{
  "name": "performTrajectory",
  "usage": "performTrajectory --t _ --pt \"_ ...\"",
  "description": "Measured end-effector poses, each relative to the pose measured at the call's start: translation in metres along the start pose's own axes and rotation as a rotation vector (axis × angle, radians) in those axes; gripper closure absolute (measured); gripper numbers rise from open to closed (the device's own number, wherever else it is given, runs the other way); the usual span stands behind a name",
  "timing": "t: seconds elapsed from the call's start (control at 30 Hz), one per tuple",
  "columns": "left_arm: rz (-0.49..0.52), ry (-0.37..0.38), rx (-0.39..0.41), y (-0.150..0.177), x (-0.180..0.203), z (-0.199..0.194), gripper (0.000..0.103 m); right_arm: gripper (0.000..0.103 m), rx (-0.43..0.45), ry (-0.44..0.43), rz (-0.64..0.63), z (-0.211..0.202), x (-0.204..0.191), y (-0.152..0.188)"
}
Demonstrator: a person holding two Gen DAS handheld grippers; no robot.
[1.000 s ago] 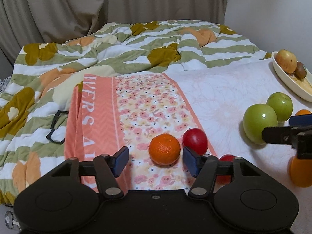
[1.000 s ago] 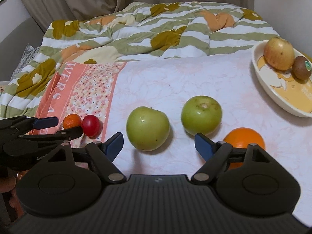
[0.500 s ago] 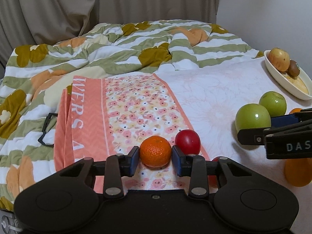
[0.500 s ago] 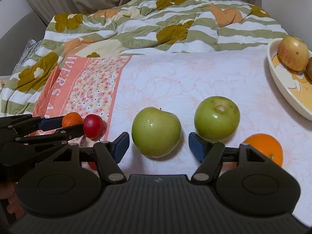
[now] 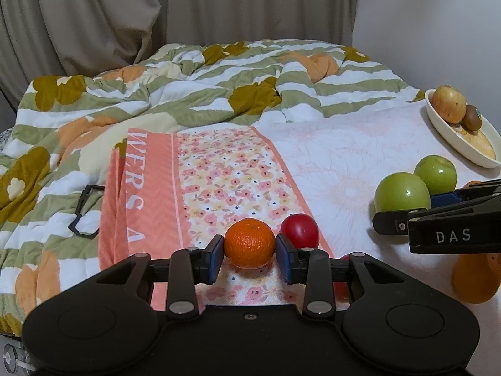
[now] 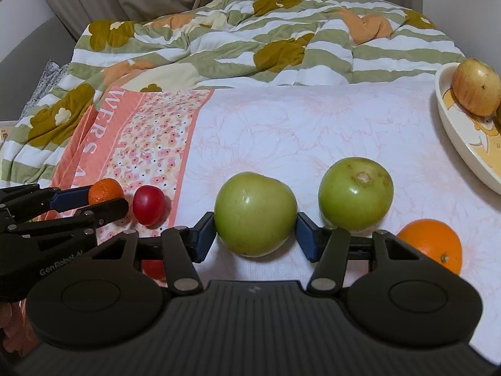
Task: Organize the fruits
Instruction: 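Grasp the mandarin with the left tool while the right tool grasps a green apple, then carry the mandarin and green apple over the bowl with both tools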
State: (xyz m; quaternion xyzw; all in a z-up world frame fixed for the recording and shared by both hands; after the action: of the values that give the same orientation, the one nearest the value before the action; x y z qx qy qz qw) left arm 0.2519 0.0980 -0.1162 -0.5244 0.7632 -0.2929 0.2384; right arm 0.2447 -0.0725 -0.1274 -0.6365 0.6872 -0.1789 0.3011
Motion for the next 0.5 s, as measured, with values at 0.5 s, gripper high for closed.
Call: performTrajectory --t 0.5 --pt "-0.029 -0.039 0.099 -0.002 0.012 -0.066 0.064 0.033 0.080 -0.015 -0.030 -0.063 -0.003 0.003"
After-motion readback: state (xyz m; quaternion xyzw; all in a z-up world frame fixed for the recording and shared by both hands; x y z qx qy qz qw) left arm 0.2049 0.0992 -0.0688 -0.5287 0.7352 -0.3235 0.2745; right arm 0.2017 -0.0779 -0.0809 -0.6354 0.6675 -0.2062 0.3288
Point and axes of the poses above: each gripper's, at about its wrist camera, not at the fingertips, and z roughly the way its jaws point, x to its right, y to its underside, the point moved 1 cm from there along z, roughly the way its jaws point, and after that the axes turned 5 degrees about x, right-handed, at the moved point
